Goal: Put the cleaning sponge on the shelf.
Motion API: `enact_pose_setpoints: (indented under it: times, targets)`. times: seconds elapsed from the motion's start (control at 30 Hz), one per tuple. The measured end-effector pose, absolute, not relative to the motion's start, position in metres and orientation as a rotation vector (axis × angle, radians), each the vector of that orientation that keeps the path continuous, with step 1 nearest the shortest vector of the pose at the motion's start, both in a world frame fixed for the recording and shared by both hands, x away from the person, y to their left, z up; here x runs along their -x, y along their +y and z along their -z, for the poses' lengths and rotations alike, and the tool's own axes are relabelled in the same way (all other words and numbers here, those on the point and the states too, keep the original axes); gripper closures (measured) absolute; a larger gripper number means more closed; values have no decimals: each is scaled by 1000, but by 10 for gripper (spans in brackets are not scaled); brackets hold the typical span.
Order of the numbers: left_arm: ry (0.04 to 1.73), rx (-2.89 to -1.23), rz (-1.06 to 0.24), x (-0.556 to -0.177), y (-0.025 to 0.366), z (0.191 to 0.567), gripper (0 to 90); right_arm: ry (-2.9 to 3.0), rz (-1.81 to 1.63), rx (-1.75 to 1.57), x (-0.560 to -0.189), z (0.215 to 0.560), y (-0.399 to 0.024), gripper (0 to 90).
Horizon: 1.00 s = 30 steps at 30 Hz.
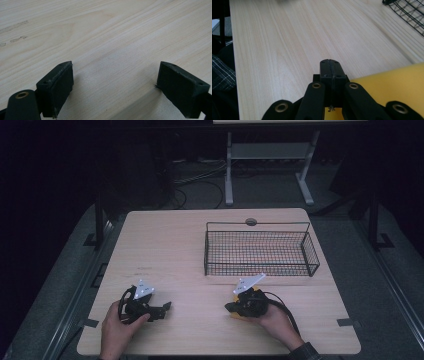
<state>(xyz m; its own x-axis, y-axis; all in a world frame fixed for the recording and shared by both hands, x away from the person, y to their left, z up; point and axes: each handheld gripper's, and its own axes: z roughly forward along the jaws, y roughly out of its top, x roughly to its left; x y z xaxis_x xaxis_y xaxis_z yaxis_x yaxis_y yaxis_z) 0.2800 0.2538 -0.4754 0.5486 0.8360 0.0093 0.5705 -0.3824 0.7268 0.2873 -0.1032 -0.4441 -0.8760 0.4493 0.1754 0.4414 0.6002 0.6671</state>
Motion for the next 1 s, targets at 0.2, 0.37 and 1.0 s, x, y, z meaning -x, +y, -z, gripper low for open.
enact_pose_setpoints:
  times: [0.2, 0.37, 1.0]
  targets:
    - [1127, -2100, -499, -280, 254, 475, 129, 2794, -1136, -798, -282, 443, -114, 895]
    - [1127, -2101, -499, -280, 254, 475, 129, 2785, -1122, -821, -280, 443, -124, 895]
    - [1126, -2105, -500, -280, 254, 475, 129, 2724, -1099, -941, -273, 442, -169, 895]
